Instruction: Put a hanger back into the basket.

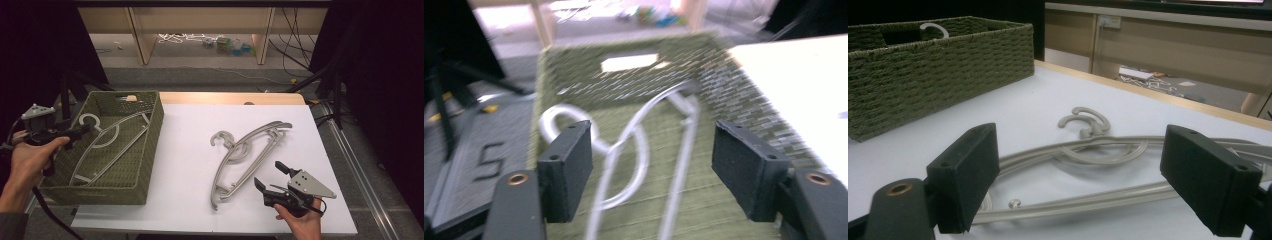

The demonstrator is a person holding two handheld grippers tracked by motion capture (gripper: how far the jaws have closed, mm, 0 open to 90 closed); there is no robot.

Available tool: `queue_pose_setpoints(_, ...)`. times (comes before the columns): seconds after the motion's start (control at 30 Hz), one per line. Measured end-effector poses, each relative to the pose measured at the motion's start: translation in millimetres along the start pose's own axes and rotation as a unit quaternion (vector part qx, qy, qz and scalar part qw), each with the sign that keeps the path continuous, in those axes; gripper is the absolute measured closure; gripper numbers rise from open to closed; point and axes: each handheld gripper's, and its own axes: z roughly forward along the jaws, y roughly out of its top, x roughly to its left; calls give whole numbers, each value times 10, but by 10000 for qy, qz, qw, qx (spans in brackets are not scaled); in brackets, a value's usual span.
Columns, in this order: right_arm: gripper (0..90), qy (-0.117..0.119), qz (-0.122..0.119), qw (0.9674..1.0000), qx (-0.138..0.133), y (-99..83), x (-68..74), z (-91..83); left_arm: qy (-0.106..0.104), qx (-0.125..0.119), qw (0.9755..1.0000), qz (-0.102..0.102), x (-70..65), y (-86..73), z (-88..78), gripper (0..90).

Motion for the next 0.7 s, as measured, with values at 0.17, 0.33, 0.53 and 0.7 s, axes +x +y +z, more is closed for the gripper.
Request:
queue_pose_setpoints(0.17,167,7,-11,10000,-5,5,5,-6,-434,-263,9987,50,-327,62,-128,272)
queue_pose_setpoints(0.33,166,30,0,10000,-39,3,2,-3,-868,-322,9955,191,-720,53,-145,240)
queue_pose_setpoints(0.53,165,13,-25,10000,-33,6,2,-9,-1186,-537,9913,217,-1048,2,-135,222)
queue_pose_setpoints(0.7,163,19,-1,10000,-27,9,7,-19,-1510,-564,9863,361,-1346,-94,-126,215)
